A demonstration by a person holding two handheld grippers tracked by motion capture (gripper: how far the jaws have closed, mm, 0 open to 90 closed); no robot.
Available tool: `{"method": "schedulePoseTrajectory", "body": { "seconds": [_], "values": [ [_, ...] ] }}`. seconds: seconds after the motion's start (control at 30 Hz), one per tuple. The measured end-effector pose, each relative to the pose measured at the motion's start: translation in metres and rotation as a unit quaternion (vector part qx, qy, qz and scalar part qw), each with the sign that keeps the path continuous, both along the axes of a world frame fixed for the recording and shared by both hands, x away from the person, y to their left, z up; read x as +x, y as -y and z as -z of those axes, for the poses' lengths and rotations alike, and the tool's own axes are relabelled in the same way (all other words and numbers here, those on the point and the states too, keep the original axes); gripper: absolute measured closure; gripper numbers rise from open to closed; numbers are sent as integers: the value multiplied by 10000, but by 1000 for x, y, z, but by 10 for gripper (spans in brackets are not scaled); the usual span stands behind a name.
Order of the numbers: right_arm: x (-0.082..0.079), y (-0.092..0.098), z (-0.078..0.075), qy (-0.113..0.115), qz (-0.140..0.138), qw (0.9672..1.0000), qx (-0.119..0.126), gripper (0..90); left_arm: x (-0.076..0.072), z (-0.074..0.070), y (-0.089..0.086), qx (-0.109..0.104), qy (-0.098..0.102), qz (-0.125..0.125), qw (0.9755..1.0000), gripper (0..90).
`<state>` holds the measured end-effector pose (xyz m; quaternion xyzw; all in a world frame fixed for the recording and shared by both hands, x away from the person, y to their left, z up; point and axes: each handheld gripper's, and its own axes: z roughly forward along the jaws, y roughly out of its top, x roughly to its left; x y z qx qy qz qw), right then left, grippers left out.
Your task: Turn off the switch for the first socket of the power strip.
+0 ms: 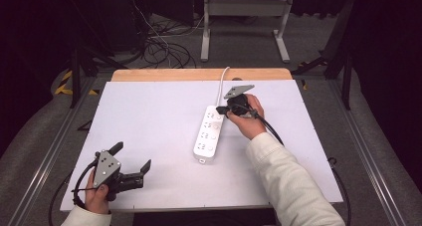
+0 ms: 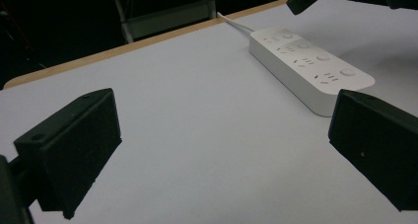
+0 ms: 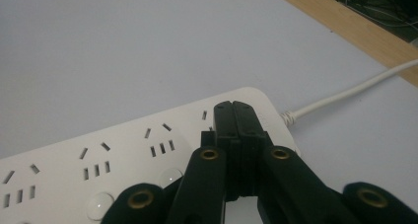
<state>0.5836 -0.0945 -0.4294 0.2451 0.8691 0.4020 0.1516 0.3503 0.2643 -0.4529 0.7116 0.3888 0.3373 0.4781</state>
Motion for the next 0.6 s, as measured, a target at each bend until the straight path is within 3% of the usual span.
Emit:
{"method": "schedulePoseTrajectory", "body": {
  "seconds": [0.43, 0.6],
  "values": [
    [9, -6, 9, -201, 99, 9995, -222, 900, 0, 0, 0, -7, -16, 7, 10000, 0],
    [12, -7, 15, -404, 125, 9989, -220, 900, 0, 0, 0, -2, -15, 18, 10000, 0]
  ]
}}
